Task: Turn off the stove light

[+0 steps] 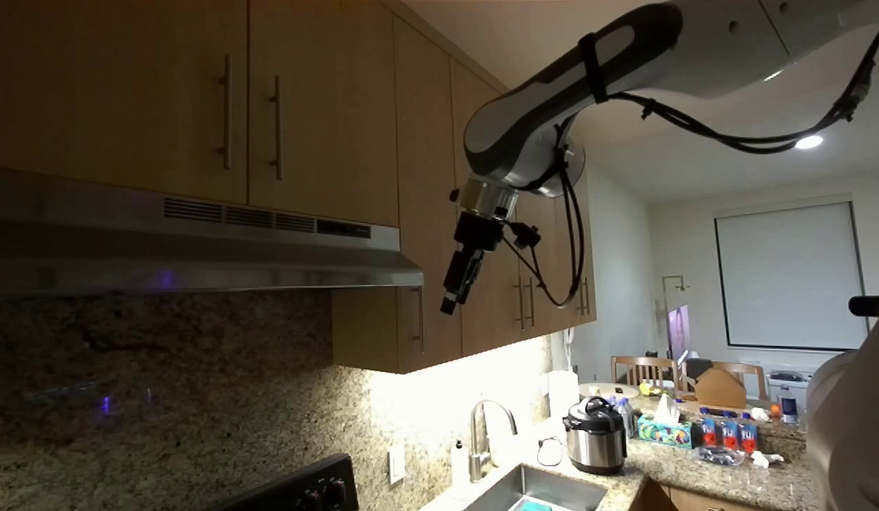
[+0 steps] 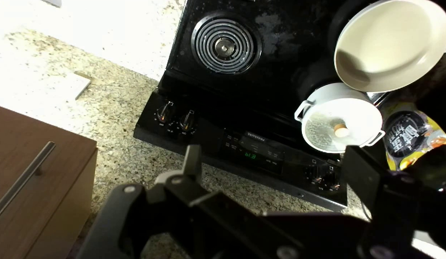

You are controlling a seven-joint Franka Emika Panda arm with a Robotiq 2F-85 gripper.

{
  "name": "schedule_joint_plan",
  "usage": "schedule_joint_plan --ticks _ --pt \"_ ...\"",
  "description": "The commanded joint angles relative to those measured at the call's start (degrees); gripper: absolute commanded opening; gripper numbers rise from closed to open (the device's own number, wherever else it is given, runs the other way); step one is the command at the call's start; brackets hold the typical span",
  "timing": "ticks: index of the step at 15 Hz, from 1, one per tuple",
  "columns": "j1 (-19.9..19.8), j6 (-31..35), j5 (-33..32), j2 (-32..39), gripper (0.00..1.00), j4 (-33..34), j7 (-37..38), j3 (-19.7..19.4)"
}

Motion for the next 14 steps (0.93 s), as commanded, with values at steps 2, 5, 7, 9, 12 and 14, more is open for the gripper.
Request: schedule_joint_plan --ticks 2,5,7,9,12,14 --pt "0.4 1.1 0.7 1.2 1.00 0.2 1.7 0.2" --pt "0.3 1.0 1.1 2.7 1.00 -0.1 4.1 0.8" --pt "0.0 1.0 0.8 3.6 1.00 -0.3 6.8 1.5" --pt "-0.9 0.0 -0.3 5.0 1.00 -0.3 11.3 2.4" --pt "-2.4 -2.9 -2.7 7.0 1.00 -0.1 18.5 3.8" --pt "-2.9 -5.7 -3.1 8.1 1.00 0.1 21.7 4.2"
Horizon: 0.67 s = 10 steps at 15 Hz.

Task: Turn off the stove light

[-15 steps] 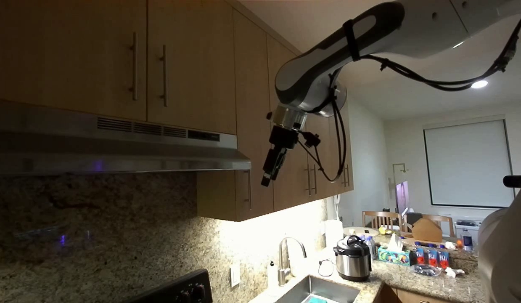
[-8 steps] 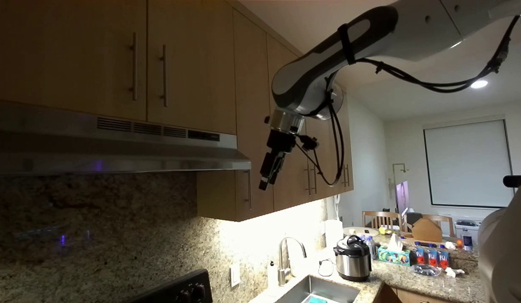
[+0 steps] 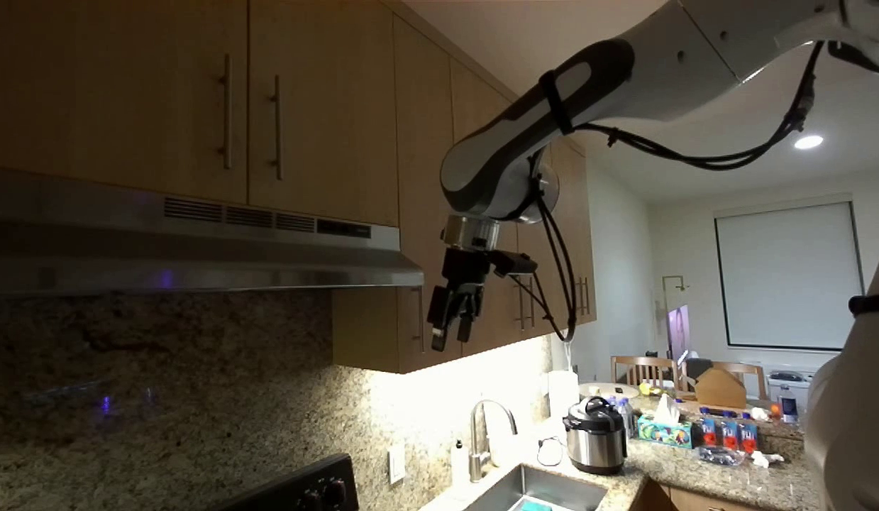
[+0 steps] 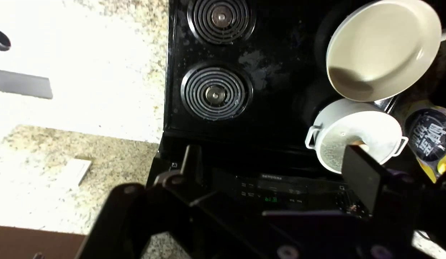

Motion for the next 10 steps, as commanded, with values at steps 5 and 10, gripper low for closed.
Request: schedule_joint_plan --ticks 5,10 --pt "-2.2 -8.6 -0.4 2.2 1.00 0.6 10.3 2.1" --pt "-2.4 -13.0 -1.3 3.8 1.00 2.3 12.8 2.5"
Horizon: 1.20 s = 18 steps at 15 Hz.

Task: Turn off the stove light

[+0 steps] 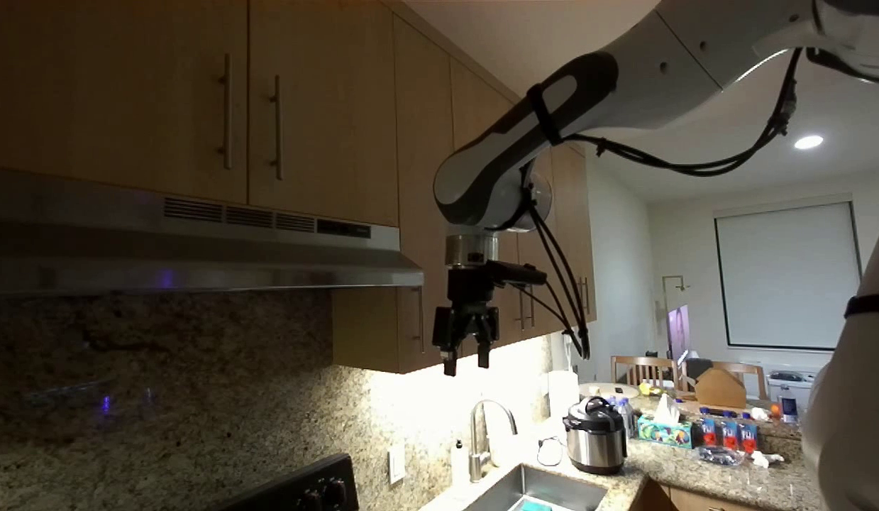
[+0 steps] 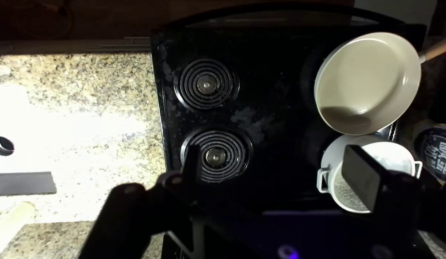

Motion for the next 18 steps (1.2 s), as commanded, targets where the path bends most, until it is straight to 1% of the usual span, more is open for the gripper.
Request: schedule_joint_plan --ticks 1,2,3,14,16,18 --pt "-1.1 -4.5 -1.2 1.5 1.00 2.1 1.3 1.2" --pt "-0.8 -4.7 -0.7 1.6 1.00 2.2 -0.3 0.9" --pt "-0.7 -2.6 0.2 0.8 1.00 0.9 -0.1 0.8" --pt "-0.7 -2.7 0.3 0.8 1.00 0.9 -0.1 0.8" --pt "-0.4 -3.4 1.5 0.9 1.00 1.1 -0.7 0.5" --pt "-0.6 -3.1 0.9 0.9 1.00 1.0 -0.7 0.6"
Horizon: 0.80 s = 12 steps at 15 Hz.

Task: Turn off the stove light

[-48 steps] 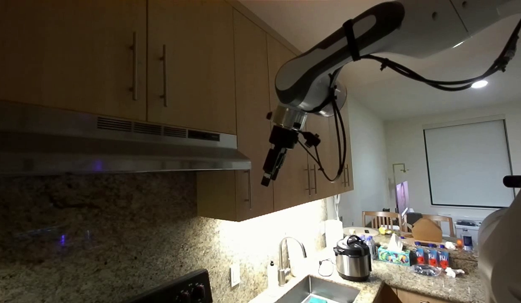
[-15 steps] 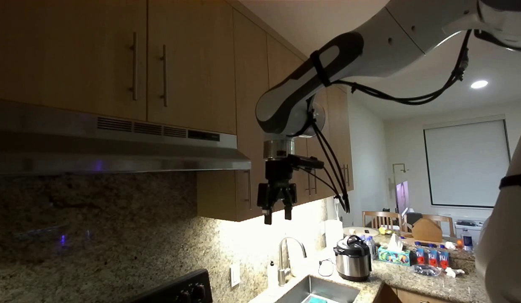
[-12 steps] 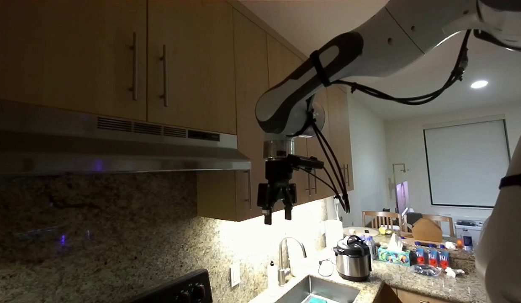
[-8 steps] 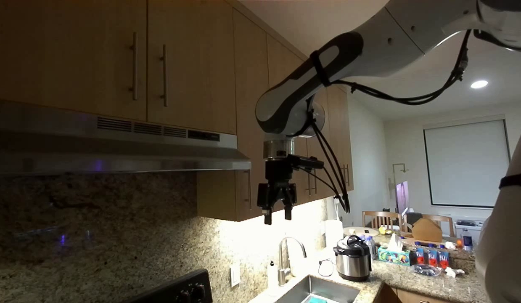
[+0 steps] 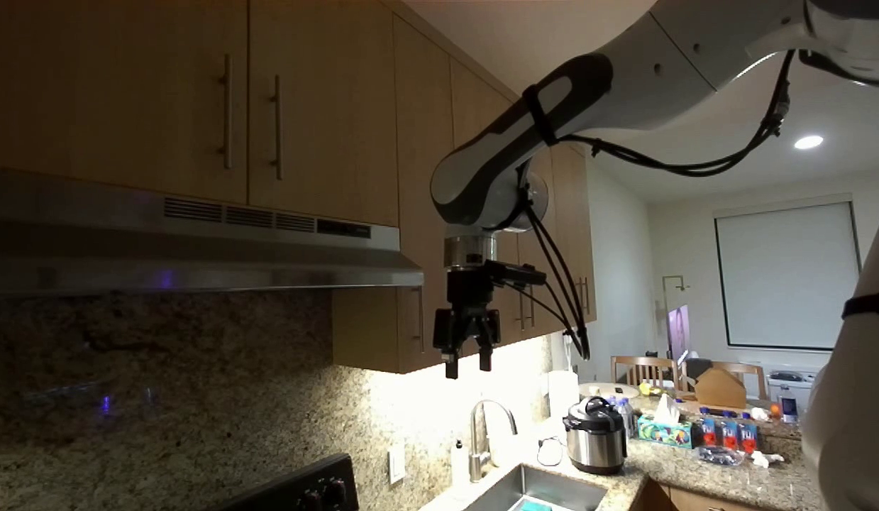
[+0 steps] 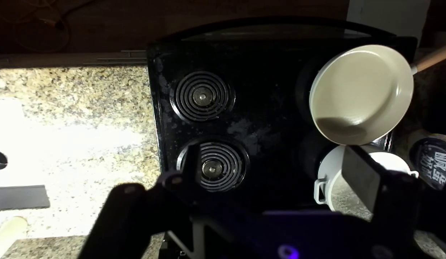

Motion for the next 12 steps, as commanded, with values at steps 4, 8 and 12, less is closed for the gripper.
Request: schedule_joint_plan --ticks 4,8,12 --pt "-0.7 -1.1 0.0 0.1 1.00 0.4 -0.7 0.6" --pt "-0.7 -0.1 0.2 0.0 1.00 0.1 -0.2 0.7" --pt "-0.7 -0.1 0.2 0.0 1.00 0.1 -0.2 0.7"
